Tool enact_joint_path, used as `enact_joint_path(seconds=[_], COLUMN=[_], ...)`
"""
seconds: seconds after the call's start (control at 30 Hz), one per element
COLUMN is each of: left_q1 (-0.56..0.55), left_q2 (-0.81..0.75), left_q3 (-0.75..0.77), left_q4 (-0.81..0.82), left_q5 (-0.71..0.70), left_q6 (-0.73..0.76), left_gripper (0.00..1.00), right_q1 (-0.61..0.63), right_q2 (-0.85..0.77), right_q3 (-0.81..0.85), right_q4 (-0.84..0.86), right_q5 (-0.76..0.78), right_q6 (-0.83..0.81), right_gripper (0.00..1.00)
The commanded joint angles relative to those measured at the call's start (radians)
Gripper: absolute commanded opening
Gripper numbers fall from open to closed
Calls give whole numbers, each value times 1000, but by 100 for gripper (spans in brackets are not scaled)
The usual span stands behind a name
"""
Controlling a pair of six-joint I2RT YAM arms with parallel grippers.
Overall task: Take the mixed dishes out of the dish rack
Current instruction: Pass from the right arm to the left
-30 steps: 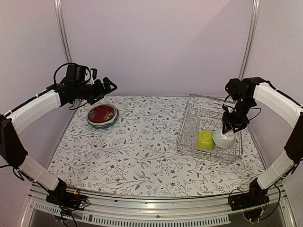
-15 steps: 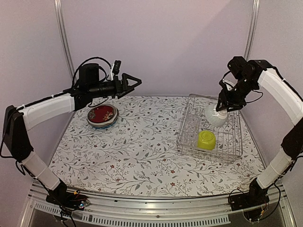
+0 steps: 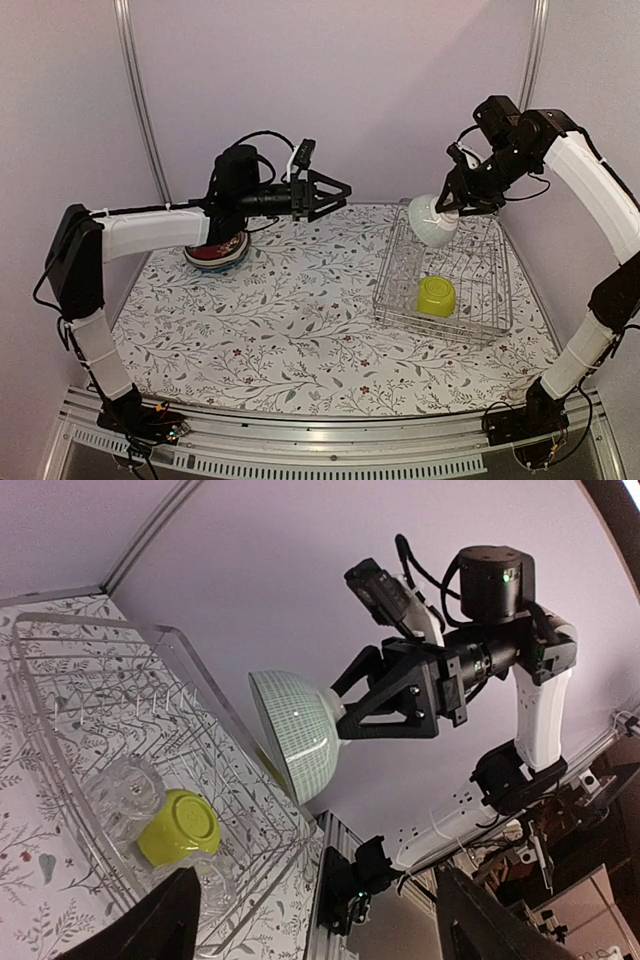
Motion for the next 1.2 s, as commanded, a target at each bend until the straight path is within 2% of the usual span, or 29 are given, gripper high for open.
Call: enact_joint_path(seconds=[0.0,0.2,0.47,0.73,0.9,1.1,1.17], left_q1=[-46,-66,-113,-135,-146,-147,-148], left_q2=[64,129,167,207,209,229,232], left_q3=[59,71,122,172,174,177,179], left_q4=[176,370,330,394,475,623,659], left_q5=[74,103,105,139,145,158,163], left_q6=[-106,-257,-264,-322,-364,-452,-472], left_gripper=[81,78,75,61,45,10,4], right_q1=[35,82,115,154,160,164,163], right_q2=[-4,2,2,11,10,-13,-22], right_q3=[41,56,85,90,86,49,37], right_q4=[73,116,150,168,199,247,260], right_q5=[-72,-98,-128,-159,-198,-245,-260], right_q6=[36,58,72,63,66,65,64], right_gripper=[21,20,20,20,20,20,20])
